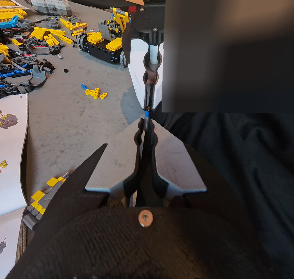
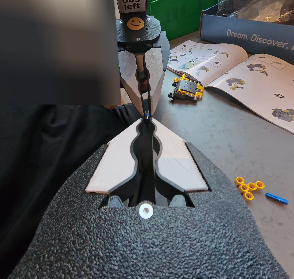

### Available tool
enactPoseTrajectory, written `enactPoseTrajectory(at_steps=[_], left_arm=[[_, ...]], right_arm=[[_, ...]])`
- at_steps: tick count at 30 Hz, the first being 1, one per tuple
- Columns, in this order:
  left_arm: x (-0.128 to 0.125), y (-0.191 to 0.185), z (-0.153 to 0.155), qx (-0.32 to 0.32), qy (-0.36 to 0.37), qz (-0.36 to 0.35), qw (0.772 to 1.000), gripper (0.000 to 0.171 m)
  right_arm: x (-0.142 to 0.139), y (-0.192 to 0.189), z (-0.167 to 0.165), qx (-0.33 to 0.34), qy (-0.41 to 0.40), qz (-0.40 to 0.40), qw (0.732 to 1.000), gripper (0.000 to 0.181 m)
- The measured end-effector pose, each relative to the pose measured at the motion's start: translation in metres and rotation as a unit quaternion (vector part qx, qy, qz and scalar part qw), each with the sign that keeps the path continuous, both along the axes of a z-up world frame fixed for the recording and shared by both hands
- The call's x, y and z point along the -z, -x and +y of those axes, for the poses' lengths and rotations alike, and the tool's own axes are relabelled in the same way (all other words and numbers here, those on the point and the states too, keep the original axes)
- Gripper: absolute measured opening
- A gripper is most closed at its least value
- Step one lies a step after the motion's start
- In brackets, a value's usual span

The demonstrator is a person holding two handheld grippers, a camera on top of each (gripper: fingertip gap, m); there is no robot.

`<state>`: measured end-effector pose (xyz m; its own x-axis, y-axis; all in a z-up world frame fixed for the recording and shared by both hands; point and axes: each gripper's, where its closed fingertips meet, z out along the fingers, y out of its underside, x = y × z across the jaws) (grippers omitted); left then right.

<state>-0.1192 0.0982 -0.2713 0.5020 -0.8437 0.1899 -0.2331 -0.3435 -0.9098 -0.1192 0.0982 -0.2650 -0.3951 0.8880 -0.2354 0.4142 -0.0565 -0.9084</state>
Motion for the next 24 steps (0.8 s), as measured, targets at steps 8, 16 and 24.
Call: enactPoseTrajectory(at_steps=[8, 16, 24], left_arm=[[0.003, 0.003, 0.0, 0.0, 0.001, 0.015, 1.0, 0.003], [0.024, 0.009, 0.002, 0.001, 0.023, 0.104, 0.994, 0.003], [0.039, 0.021, 0.012, -0.008, 0.048, 0.194, 0.98, 0.003]], right_arm=[[0.004, 0.003, 0.0, -0.01, -0.019, -0.011, 1.0, 0.005], [0.028, 0.009, 0.005, -0.035, -0.075, -0.069, 0.994, 0.005], [0.049, 0.016, 0.02, -0.021, -0.151, -0.105, 0.983, 0.006]])
